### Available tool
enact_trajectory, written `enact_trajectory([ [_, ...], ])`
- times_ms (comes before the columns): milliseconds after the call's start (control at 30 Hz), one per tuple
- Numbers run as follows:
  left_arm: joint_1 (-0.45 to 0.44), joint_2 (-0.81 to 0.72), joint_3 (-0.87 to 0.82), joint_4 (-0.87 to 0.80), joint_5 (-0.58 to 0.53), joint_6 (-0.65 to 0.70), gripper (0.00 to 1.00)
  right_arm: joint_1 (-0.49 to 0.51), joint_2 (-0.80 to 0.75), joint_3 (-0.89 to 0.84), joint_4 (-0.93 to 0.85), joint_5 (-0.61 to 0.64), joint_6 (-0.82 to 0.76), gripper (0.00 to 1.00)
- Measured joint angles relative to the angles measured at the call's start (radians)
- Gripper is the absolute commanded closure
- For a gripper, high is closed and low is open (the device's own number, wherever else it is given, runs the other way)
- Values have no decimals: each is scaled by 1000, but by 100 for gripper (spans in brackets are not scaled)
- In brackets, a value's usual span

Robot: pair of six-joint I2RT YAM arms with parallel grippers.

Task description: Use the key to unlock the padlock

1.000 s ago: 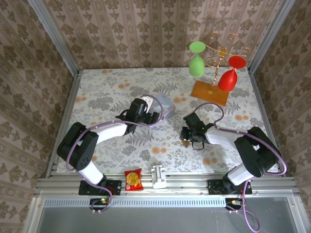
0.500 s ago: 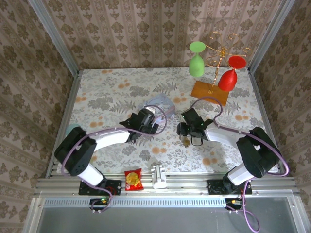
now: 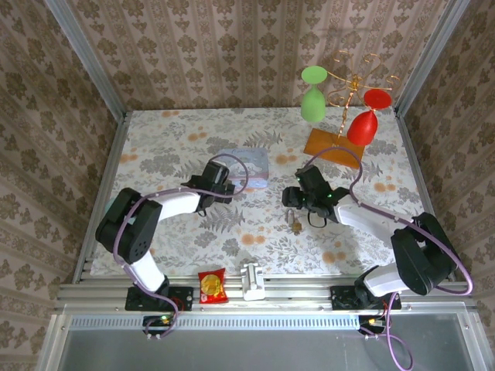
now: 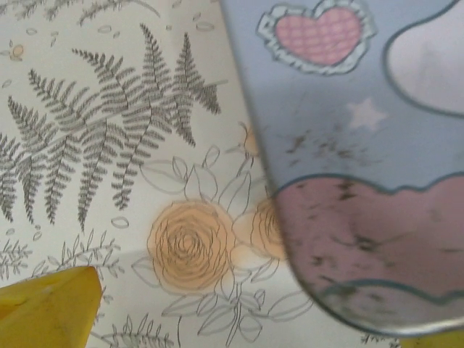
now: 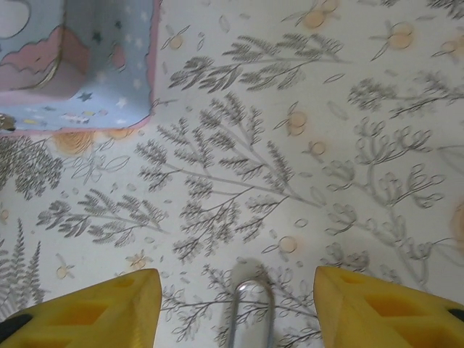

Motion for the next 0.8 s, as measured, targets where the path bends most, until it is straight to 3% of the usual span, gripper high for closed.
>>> enact_trajectory([
  [67,2,-4,-5,13,18,1,0,-24,-4,3,-5,0,-24,33],
  [100,-1,-15,-17,18,20,1,0,-35,-11,5,-8,0,-40,9],
  [133,-9,-38,-39,21,24,0,0,-47,-24,7,-12,3,-53,0],
  [300,-37,-340,-174,-9,61,-7,0,-109,-148,11,-3,61,-150,0],
  [467,97,-573,-177,-9,27,66,0,-197,-187,-3,68,169,-272,0],
  [633,285,-571,-217,83,-22,159,0,-249,-206,-179,284,237,-459,0],
  [800,354,-460,-345,297,-82,276,0,-381,-148,-333,556,195,-515,0],
])
